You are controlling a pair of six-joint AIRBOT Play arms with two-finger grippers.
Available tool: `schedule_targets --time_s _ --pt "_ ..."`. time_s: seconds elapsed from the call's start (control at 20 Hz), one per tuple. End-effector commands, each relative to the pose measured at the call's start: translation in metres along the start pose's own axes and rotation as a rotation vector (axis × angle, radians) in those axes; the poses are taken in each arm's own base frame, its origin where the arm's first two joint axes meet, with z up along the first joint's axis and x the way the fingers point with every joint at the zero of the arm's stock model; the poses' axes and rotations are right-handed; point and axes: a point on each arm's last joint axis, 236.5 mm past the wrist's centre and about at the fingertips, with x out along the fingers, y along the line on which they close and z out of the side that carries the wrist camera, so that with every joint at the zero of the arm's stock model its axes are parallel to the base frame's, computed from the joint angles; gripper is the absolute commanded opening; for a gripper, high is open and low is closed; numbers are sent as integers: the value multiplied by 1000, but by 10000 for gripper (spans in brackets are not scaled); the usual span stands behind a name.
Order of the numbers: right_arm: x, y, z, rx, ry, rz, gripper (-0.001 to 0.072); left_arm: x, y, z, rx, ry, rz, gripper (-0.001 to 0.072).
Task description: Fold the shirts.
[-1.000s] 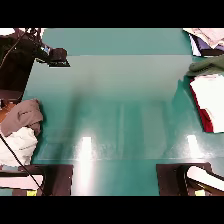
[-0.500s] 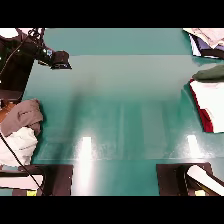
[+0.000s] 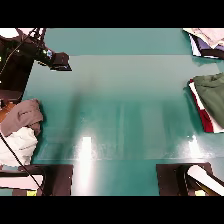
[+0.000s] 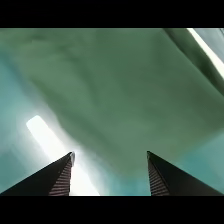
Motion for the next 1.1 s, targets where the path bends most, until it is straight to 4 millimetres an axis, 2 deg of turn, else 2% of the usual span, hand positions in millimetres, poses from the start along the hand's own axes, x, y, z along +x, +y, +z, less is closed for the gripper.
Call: schedule_targets --time_s 0.0,0.1,0.15,0.25,0.3,0.4,0.5,0.55,0.7,0.8,0.9,1.05 --pt "-2 -19 -21 48 85 -84 532 0 0 -1 3 5 -1 27" --pt "-1 -6 -26 55 109 -62 531 0 0 -1 4 4 1 27" --pt "0 10 -28 35 120 -17 530 0 0 -1 6 3 1 27" --pt "0 58 -34 -29 145 111 518 0 0 -3 6 14 -2 27" --pt "-1 86 -39 -79 155 175 429 0 -1 -5 5 22 -3 27" --pt "-3 129 -52 -192 174 239 243 0 0 -3 5 11 -2 27" --pt "-5 163 -68 -346 189 277 64 0 0 3 5 -13 2 27" --pt "-7 179 -79 -429 197 297 22 0 1 6 5 -26 3 27" --pt "-13 217 -103 -579 203 339 22 0 2 12 5 -52 7 27" --pt "-15 236 -110 -632 179 366 22 0 2 15 5 -61 9 27" --pt "-17 248 -116 -668 168 385 22 0 2 15 5 -63 9 27" --pt "-20 257 -124 -701 171 398 22 0 2 15 5 -64 8 27"
